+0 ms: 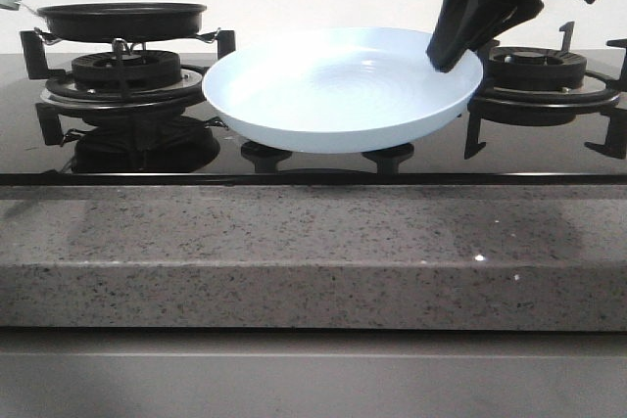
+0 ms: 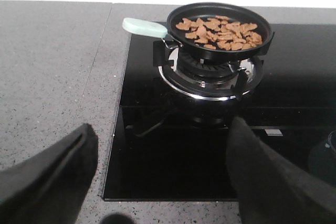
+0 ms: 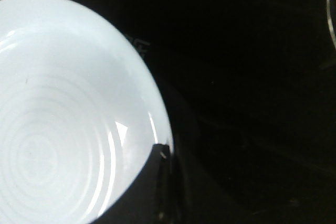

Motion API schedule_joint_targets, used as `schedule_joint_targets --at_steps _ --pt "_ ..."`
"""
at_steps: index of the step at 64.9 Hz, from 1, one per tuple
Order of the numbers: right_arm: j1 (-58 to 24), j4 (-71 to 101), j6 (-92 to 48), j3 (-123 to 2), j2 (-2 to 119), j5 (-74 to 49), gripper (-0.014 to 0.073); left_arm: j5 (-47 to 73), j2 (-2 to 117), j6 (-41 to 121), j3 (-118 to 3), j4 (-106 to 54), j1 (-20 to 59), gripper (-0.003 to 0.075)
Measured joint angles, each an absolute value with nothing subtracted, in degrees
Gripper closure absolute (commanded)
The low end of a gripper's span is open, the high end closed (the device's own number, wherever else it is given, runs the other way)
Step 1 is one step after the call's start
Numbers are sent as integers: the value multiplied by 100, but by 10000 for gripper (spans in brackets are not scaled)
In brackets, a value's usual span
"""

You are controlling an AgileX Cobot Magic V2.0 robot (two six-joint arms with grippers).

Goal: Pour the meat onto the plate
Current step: 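Grip the plate rim with the right gripper and lift it up, then grasp the pale green handle of the black frying pan with the left gripper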

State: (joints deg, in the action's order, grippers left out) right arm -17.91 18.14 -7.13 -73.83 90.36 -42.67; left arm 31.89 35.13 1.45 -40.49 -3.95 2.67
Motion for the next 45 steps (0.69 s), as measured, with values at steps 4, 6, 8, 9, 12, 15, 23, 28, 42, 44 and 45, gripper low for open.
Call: schedule_joint_targets --at_steps 4,6,8,9,12,15,23,28,42,44,45 --pt "-1791 1814 -713 -7383 9036 -4263 700 3254 3724 145 -4151 -355 267 191" --pt "-1791 1814 -713 -7383 9036 -4263 700 3309 3846 145 -4210 -321 267 177" --pt "-1791 1814 -713 -7383 9036 -4263 700 3375 3982 145 -4301 -306 267 164" --pt "-1791 1814 -713 -7383 9036 -4263 700 3413 4056 145 -4341 -296 267 161" --pt "-1791 1814 -713 -7383 9036 -4263 700 3573 4335 145 -4481 -266 267 142" --pt "-1791 1814 -713 -7383 9036 -4263 700 3687 4548 145 -4634 -262 267 134" --pt "-1791 1814 -713 -7383 9036 -4263 700 3823 5319 145 -5040 -301 82 132" --pt "-1791 1814 -713 -7383 9036 -4263 700 3847 5705 231 -5292 -488 -158 132" --pt "-1791 1814 -713 -7383 9036 -4263 700 3869 6711 1275 -5922 -2127 -847 132" --pt "-1791 1814 -713 -7383 9036 -4263 700 3882 6848 1394 -6034 -2371 -924 132" --pt "-1791 1814 -713 -7383 9036 -4263 700 3890 6916 1438 -6078 -2484 -976 132"
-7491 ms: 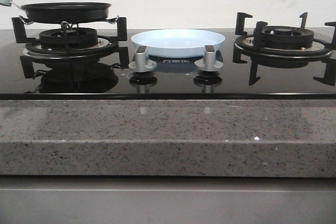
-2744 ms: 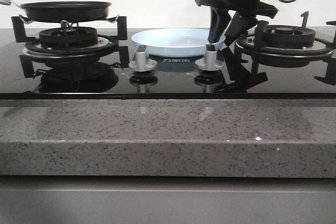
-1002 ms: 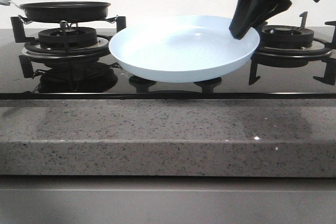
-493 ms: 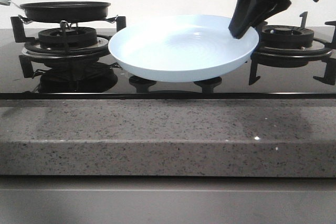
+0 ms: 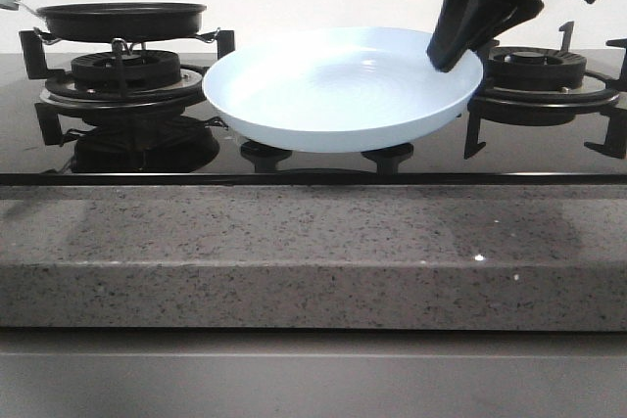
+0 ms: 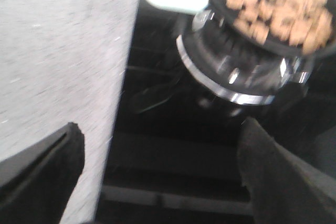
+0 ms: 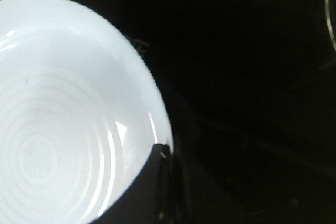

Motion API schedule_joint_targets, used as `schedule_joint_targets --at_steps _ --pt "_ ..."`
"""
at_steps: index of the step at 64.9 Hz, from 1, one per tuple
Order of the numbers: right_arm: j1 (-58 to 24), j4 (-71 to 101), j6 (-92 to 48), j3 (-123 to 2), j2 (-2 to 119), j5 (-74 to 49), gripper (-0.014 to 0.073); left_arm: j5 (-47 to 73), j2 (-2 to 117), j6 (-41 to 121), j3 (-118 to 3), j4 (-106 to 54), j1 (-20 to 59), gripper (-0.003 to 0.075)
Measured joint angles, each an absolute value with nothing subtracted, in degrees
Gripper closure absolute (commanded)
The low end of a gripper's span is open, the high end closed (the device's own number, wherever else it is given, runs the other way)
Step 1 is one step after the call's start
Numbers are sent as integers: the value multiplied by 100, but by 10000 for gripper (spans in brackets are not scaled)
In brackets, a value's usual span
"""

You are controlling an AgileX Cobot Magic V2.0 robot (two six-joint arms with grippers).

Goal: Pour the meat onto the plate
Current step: 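Grasp the pale green handle of the black frying pan with the left gripper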

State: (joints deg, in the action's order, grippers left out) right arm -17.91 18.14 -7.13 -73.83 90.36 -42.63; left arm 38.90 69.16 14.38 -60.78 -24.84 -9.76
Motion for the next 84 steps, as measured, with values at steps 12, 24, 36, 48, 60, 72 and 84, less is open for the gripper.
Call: schedule_joint_targets --at_steps 12,24,36,48,60,72,84 --pt "-1791 1819 -713 -7383 9036 -4263 700 3890 7692 1656 -6599 -3564 -1251 132" --pt "-1791 1819 -713 -7383 9036 -4263 700 3877 8439 1709 -7074 -4358 -1275 132" --pt "-1791 1819 -713 -7383 9036 -4263 700 3843 9176 1735 -7489 -4918 -1275 132" --pt "-1791 1819 -713 -7383 9036 -4263 700 3854 9711 1742 -7827 -5357 -1275 132" --pt "-1791 1819 -713 -7383 9036 -4263 700 4007 10112 1891 -8106 -5674 -1284 134" --pt "-1791 1819 -713 -7383 9036 -4263 700 4227 10227 2227 -8152 -6299 -1461 134" --pt "-1791 1819 -713 -7383 9036 -4263 700 4403 10245 2400 -8165 -6572 -1600 134"
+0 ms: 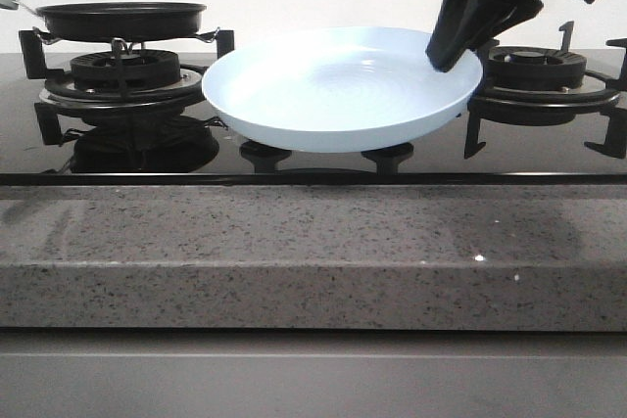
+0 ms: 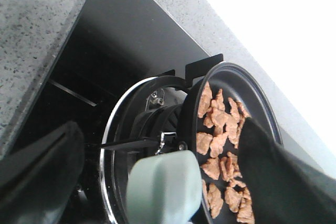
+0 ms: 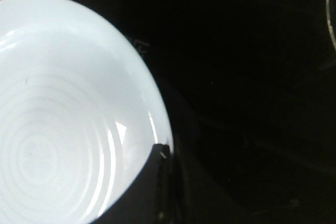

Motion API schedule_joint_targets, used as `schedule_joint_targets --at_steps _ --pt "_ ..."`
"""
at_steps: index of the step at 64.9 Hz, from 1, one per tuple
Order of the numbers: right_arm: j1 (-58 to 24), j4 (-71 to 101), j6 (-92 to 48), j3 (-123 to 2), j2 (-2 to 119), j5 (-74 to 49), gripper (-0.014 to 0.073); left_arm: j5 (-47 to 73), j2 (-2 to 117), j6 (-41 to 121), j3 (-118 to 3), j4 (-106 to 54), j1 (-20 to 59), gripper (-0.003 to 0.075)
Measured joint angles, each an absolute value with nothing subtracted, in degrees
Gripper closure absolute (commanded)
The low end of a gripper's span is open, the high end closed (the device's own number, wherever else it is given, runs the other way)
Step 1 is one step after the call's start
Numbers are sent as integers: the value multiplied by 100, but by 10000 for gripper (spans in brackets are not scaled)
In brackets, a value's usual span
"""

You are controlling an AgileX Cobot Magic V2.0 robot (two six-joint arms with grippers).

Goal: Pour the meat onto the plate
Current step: 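Grasp the pale green handle of the black frying pan with the left gripper, then lift the frying pan with the left gripper over the held plate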

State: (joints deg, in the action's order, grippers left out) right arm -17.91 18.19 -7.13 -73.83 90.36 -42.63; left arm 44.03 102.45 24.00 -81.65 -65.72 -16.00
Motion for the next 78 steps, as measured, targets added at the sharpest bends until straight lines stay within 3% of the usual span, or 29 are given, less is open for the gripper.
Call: schedule_joint_targets --at_steps 26,58,76,78 --pt "-1791 1828 -713 -7383 9036 -4263 700 4931 10666 2852 -8233 -7338 -1635 161" --pt "-1791 1828 -713 -7383 9036 -4263 700 5187 10666 2933 -8241 -7630 -1751 506" --pt "-1791 1828 -713 -7383 9036 -4263 700 5311 10666 2933 -8245 -7823 -1751 743" --pt "-1791 1828 -713 -7383 9036 -4263 700 5322 10666 2933 -8254 -7838 -1751 741"
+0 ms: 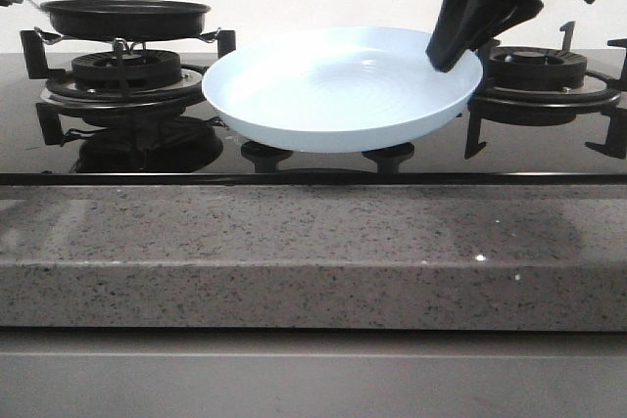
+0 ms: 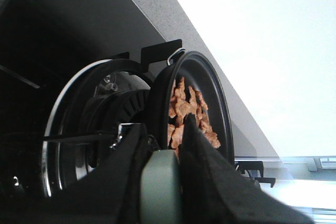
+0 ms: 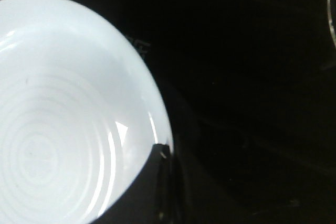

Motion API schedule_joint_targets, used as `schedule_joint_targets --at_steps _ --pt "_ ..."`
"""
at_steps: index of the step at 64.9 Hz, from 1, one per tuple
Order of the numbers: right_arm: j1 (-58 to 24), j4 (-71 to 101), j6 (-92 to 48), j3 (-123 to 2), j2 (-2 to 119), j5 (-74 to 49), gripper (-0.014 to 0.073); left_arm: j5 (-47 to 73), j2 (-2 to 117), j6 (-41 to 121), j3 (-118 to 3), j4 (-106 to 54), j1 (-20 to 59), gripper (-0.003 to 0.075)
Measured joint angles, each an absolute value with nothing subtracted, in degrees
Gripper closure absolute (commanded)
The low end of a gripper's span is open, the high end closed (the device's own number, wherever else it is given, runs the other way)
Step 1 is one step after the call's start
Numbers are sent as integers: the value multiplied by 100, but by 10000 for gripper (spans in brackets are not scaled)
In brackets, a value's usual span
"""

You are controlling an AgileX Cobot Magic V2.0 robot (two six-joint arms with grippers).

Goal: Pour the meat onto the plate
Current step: 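Lift the frying pan with the left gripper over the held plate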

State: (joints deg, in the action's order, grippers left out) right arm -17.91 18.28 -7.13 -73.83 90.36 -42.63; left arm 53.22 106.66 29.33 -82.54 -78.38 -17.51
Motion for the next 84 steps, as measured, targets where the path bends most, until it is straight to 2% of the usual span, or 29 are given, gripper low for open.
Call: schedule_joint_targets --at_steps 14,30,49,66,84 --pt "-1791 1828 -713 -7383 9036 -4263 700 5380 10591 3002 -8254 -7844 -1763 741" --pt "-1791 1828 -713 -7383 9036 -4263 700 5368 9882 3473 -8124 -7730 -1785 741" --pt "-1791 1828 -713 -7383 9036 -4263 700 5653 8445 4469 -6894 -8562 -1710 741" --pt "-1791 1828 -713 -7383 9036 -4263 700 5688 7561 5010 -6206 -8620 -1137 741" --pt "-1791 1828 -713 -7383 9036 -4263 700 5030 7398 5293 -6181 -8348 -88 741"
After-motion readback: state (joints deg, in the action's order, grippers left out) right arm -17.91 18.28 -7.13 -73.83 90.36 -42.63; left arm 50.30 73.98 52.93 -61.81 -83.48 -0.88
